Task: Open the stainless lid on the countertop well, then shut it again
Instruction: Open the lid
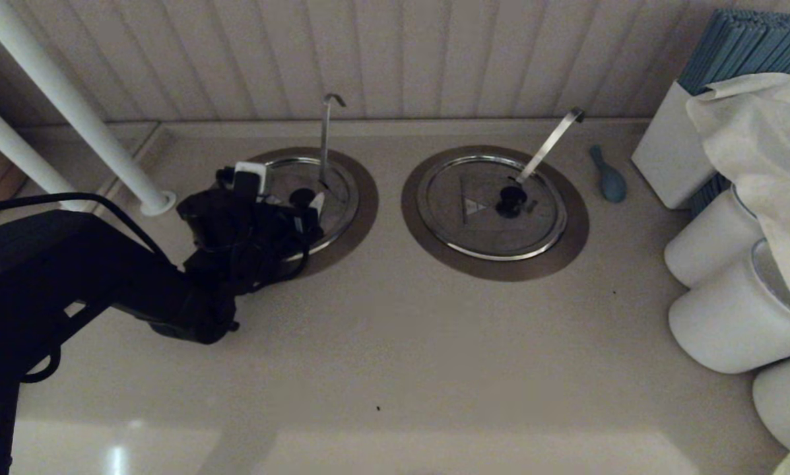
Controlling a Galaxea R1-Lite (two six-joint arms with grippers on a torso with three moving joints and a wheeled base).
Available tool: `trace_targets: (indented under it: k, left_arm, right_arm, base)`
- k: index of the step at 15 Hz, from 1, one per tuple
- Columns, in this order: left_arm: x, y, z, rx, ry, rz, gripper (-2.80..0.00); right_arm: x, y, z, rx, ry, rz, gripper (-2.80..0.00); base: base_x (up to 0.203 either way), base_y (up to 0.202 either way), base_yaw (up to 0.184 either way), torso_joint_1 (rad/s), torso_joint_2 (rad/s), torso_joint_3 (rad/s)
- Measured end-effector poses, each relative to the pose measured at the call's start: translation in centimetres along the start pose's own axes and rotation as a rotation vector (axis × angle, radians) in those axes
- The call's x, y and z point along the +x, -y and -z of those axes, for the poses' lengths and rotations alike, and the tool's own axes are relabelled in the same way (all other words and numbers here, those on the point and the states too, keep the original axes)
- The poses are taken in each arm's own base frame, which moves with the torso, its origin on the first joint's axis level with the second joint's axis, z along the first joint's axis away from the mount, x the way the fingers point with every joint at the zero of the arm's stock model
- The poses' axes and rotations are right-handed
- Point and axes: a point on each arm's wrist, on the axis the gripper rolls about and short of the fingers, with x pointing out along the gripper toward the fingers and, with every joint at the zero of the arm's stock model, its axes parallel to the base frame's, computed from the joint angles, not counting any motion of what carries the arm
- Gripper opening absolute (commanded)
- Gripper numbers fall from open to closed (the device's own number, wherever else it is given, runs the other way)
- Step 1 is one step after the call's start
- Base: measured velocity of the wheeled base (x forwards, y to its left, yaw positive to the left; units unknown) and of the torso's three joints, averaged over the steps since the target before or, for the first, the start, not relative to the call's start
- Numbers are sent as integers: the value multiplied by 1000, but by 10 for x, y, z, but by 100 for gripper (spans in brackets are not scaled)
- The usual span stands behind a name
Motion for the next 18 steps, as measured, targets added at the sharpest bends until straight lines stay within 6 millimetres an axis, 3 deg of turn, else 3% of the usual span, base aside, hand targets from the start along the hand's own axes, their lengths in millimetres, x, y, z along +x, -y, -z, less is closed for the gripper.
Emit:
trace_targets:
  k: [18]
  left_arm:
    - [-4, -8, -24, 2, 59, -21, 0]
  right_arm:
    - [0, 0, 0, -1, 0, -1, -280]
  base:
    - [0, 0, 0, 0, 0, 0]
